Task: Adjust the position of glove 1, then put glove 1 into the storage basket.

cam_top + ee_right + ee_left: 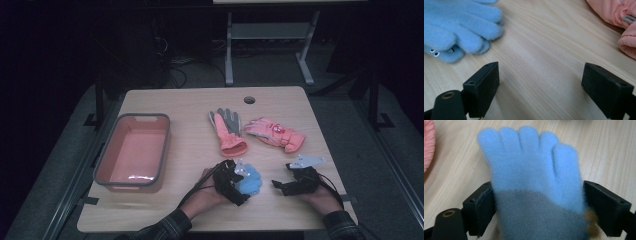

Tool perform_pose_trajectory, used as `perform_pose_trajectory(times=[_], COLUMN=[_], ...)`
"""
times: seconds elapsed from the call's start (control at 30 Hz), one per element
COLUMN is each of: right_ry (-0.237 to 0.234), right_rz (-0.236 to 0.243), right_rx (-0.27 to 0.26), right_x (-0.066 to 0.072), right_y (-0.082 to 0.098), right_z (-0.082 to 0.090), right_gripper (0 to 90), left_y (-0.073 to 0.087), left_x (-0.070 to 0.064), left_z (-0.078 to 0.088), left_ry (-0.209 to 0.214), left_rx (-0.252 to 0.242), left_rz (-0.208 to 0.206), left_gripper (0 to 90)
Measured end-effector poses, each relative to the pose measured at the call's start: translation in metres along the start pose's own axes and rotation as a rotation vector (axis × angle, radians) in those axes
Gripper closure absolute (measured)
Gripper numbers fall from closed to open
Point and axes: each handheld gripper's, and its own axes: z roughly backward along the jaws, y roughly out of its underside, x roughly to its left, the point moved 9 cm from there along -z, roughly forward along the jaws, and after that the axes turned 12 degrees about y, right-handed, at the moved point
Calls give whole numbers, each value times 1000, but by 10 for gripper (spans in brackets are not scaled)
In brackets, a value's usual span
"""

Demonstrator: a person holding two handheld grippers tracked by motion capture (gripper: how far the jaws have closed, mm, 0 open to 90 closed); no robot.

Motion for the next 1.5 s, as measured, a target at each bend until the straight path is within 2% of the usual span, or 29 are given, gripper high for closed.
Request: perform_pose_trajectory(times=[0.07,0.23,0.53,0.67,0.77,0.8,0.93,1.0,1.2,1.27,1.33,1.37,1.5], right_ry=[0,0,0,0,0,1,1,1,1,0,1,1,1], right_rz=[0,0,-1,-1,-1,-1,-1,-1,-1,-2,-2,-2,0], right_rx=[0,0,0,1,1,1,1,1,0,1,1,1,1], right_x=[0,0,0,0,0,0,0,0,0,0,0,0,0], right_y=[0,0,0,0,0,0,0,0,0,0,0,0,0], right_z=[0,0,0,0,0,0,0,0,0,0,0,0,0], right_gripper=[141,141,141,141,141,141,142,141,142,142,142,142,142], left_y=[0,1,1,1,1,0,1,0,0,-2,-1,-3,-5], left_x=[0,-1,0,1,2,1,4,5,11,11,12,12,12], left_z=[0,5,9,10,11,10,13,13,25,29,32,36,45], left_ry=[0,14,22,39,47,54,87,89,95,98,103,109,121], left_rx=[2,-7,-25,-8,-15,-32,-34,-60,-66,-88,-84,-109,-121], left_rz=[0,-27,-29,-36,-28,-8,12,39,47,60,51,69,72], left_gripper=[162,296,572,653,702,712,732,736,740,740,740,741,742])
